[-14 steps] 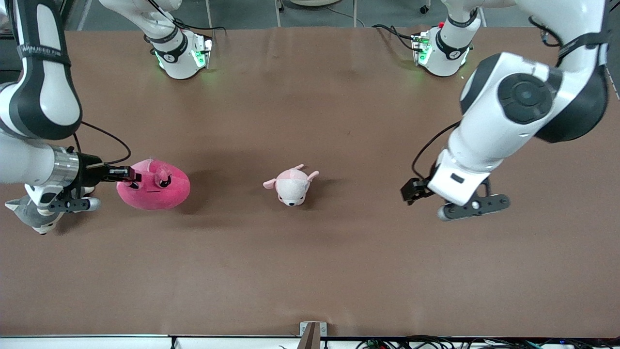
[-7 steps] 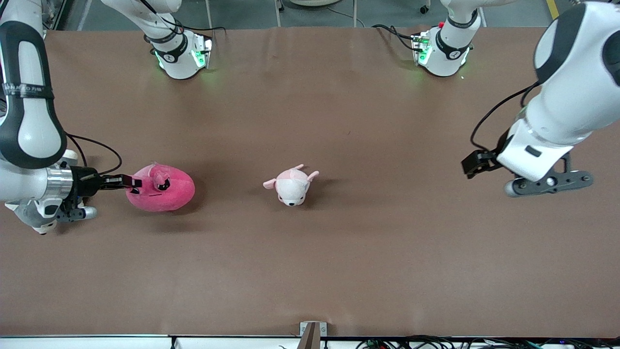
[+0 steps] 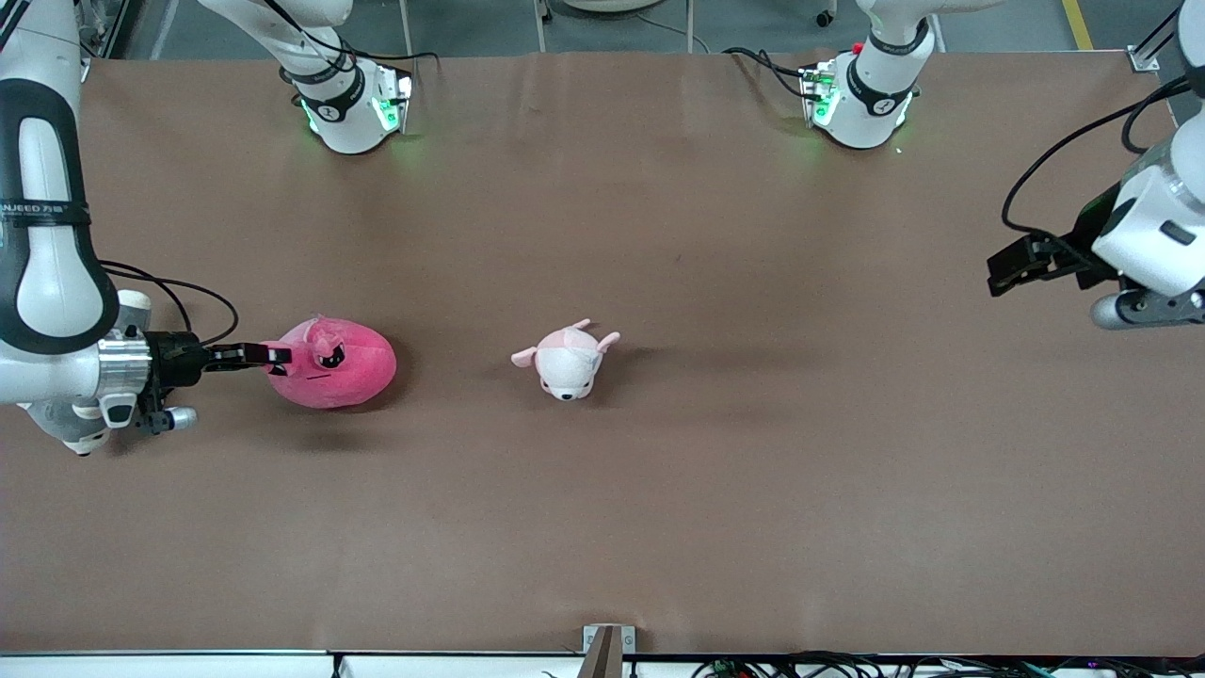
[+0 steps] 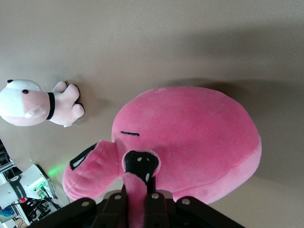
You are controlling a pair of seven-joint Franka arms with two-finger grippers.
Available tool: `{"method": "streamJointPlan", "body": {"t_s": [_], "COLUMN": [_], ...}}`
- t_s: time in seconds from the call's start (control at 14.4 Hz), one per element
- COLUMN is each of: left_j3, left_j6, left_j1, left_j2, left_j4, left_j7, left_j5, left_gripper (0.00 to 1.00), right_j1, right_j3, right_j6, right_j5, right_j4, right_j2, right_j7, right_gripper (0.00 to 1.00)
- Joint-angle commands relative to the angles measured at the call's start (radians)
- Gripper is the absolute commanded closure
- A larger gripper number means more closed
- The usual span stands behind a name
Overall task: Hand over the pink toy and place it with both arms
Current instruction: 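Open the right gripper and draw it back from the plush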
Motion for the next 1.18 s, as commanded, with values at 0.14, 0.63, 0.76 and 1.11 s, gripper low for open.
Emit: {"method": "streamJointPlan", "body": {"t_s": [0.14, 0.63, 0.76, 1.11], "left_j3": [0.023, 0.016, 0.014, 0.013], "left_j6": [0.014, 0.006, 0.006, -0.002], "left_j1": [-0.015, -0.009, -0.010, -0.009], "left_j2": [-0.128, -0.162, -0.163, -0.171], "left_j4": [-0.152, -0.167, -0.175, -0.172], "left_j7": [0.011, 0.012, 0.015, 0.017], "left_j5": [-0.025, -0.025, -0.025, -0.025], "left_gripper": [0.00, 0.00, 0.00, 0.00], "right_j1": [-0.023, -0.033, -0.038, -0.035], "right_j3": [0.017, 0.016, 0.012, 0.011], "right_j6": [-0.012, -0.008, -0.025, -0.198], "right_j5": [0.050, 0.056, 0.045, -0.074], "right_j4": [0.013, 0.065, 0.136, 0.261], "right_j2": [0.034, 0.065, 0.053, -0.051], "right_j7": [-0.039, -0.057, -0.030, 0.175], "right_gripper": [0.94, 0.00, 0.00, 0.00]}}
